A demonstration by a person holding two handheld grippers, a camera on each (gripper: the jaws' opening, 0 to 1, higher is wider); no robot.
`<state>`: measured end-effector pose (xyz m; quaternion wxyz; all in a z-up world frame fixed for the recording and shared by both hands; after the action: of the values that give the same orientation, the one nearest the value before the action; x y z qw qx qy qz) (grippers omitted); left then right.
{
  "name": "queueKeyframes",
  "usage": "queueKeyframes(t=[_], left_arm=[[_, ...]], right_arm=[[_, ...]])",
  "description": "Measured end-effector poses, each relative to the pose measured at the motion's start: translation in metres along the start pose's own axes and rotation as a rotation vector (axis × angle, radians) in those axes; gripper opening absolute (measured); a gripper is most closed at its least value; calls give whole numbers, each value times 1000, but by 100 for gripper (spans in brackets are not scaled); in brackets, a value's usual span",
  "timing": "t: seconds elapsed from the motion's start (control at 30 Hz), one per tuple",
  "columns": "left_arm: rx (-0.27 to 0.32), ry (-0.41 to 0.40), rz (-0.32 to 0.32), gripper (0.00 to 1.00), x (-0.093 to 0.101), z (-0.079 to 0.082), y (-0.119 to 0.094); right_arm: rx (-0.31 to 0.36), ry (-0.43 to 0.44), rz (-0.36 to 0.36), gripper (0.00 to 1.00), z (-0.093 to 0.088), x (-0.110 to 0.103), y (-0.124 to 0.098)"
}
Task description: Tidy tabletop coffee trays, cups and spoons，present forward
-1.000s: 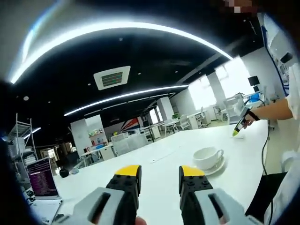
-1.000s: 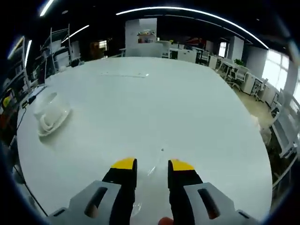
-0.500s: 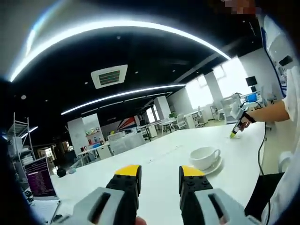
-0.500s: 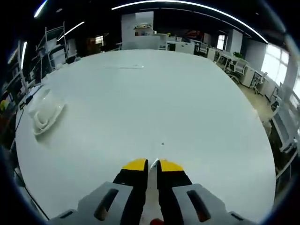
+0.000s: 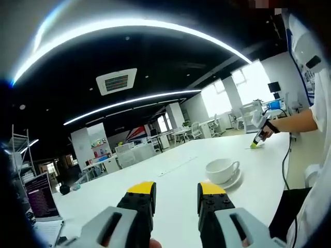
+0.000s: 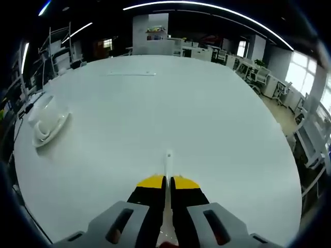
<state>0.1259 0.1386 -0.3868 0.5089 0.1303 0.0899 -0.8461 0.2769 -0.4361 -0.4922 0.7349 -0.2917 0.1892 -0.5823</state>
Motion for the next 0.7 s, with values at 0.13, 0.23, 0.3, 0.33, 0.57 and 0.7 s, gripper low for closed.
queueKeyframes(t=[0.13,0.23,0.3,0.33,0.57,0.7], left_arm=[[0,3,-2,33,0,2,0],[5,-2,-1,33,-2,3,0],[6,-6,0,33,-2,3,1],[7,-6,1,33,-2,3,1],[8,-26,3,33,-1,0,2],[5,-28,3,32,-2,1,3]], right_arm=[[21,26,-7,5,2,4,-4],[33,33,-6,5,6,5,-7],[42,32,-7,5,9,4,-9],[43,32,-6,5,11,4,-10],[79,21,-13,5,17,6,-13],[120,16,-20,5,22,4,-20]])
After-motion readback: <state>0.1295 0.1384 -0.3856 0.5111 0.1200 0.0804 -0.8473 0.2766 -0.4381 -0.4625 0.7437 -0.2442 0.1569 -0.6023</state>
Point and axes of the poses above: the point that each gripper's makers call its tool centre point, and the gripper's own axes: y roughly forward along the fingers, x roughly to its right, z roughly out of its top, the point moved 10 cm from there along -y, roughly backward along the fingers, and after that the axes turned 4 degrees about x, right-handed, at the moved point
